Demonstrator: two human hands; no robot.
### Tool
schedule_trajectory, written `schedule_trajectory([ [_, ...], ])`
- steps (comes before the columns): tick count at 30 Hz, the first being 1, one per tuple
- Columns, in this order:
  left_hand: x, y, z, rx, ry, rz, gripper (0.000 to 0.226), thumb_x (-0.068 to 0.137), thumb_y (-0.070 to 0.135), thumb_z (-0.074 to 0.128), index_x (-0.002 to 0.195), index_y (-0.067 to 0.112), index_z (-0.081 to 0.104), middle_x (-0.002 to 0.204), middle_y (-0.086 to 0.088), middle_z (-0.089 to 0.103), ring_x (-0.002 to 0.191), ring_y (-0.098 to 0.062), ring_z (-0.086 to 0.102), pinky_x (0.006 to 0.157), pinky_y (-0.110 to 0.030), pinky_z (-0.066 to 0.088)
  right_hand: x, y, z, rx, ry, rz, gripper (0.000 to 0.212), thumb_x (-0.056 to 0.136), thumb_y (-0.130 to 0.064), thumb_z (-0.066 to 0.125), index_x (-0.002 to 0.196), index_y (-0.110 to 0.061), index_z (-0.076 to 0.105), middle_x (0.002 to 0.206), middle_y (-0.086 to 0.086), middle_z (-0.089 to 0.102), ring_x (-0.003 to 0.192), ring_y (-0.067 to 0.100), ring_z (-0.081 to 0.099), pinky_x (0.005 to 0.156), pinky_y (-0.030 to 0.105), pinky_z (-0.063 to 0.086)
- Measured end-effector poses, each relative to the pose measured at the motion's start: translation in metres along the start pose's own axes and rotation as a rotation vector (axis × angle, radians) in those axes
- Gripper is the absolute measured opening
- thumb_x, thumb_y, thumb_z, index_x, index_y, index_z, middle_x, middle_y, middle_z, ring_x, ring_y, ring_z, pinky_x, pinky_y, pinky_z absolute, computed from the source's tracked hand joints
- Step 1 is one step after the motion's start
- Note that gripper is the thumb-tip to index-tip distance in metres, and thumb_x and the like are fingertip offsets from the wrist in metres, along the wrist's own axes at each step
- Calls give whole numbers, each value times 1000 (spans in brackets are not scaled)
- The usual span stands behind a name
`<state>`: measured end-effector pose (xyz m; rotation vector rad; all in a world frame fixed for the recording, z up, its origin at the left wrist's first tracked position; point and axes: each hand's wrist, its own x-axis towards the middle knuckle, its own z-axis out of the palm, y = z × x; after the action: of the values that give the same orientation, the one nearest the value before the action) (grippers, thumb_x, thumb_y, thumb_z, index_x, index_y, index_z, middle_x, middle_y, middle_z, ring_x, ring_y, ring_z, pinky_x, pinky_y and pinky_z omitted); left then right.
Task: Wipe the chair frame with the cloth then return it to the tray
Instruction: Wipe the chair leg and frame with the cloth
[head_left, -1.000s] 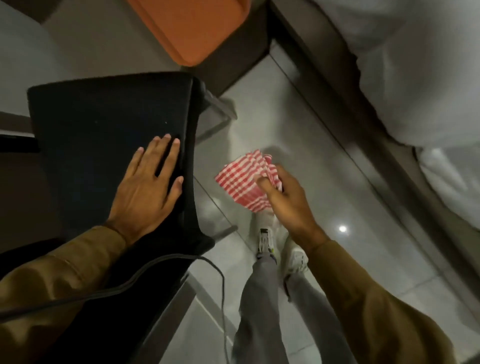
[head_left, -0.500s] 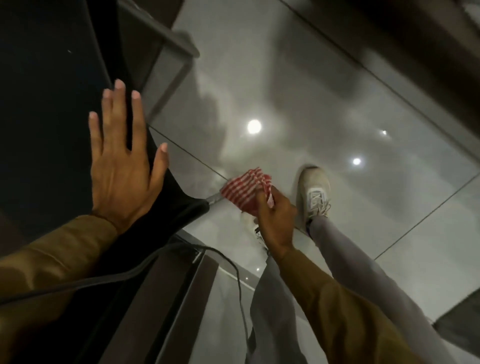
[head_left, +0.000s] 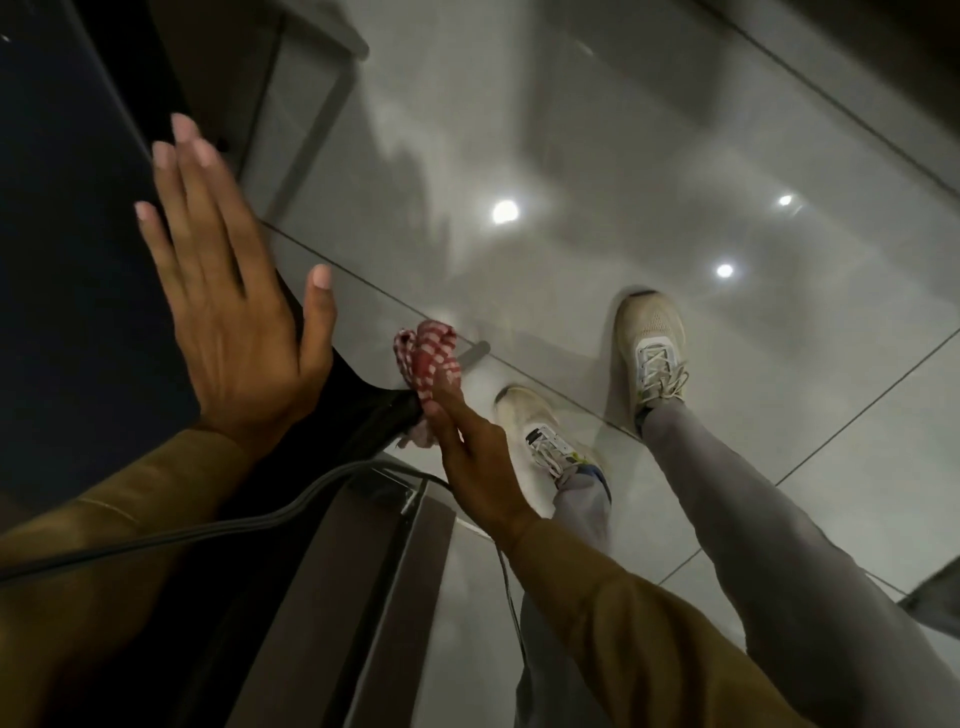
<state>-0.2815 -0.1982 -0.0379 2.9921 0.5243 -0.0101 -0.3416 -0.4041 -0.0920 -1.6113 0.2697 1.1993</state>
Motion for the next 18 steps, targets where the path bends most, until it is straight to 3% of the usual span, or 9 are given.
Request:
schedule_trajectory([
  [3, 1, 7, -2, 23, -10, -21, 81, 112, 42, 27, 161, -22, 20, 171, -43, 22, 163, -56, 21, 137, -65, 14, 10, 9, 10, 64, 46, 37, 42, 114, -17, 46, 153, -9, 57, 148, 16, 68, 139, 22, 63, 120, 28, 51],
  [7, -1, 4, -2, 66, -4, -5, 79, 113, 40, 26, 161, -23, 23, 170, -42, 24, 162, -57, 23, 135, -67, 18, 38, 32, 14, 96, 95, 156, 41, 114, -21, 45, 147, -3, 62, 147, 19, 69, 143, 31, 61, 124, 49, 48],
  [10, -5, -6, 3, 93, -73, -12, 80, 115, 44, 27, 161, -22, 23, 170, -43, 22, 163, -57, 21, 134, -69, 20, 67, 52, 12, 89, 148, 269, 42, 115, -24, 43, 137, 2, 68, 137, 23, 73, 134, 37, 66, 119, 55, 51],
  [14, -5, -11, 4, 72, -184, -114, 89, 114, 56, 25, 161, -20, 24, 169, -46, 21, 160, -65, 19, 131, -77, 14, 89, 51, 8, 216, 160, 398, 43, 115, -32, 41, 141, -6, 65, 129, 12, 71, 132, 34, 63, 122, 49, 48],
  [18, 1, -5, -5, 63, -113, 9, 78, 114, 43, 21, 164, -18, 19, 174, -38, 17, 166, -53, 15, 134, -67, 17, 28, 19, 16, 251, 103, 273, 43, 115, -31, 44, 134, -2, 69, 129, 24, 75, 127, 42, 67, 116, 60, 51],
])
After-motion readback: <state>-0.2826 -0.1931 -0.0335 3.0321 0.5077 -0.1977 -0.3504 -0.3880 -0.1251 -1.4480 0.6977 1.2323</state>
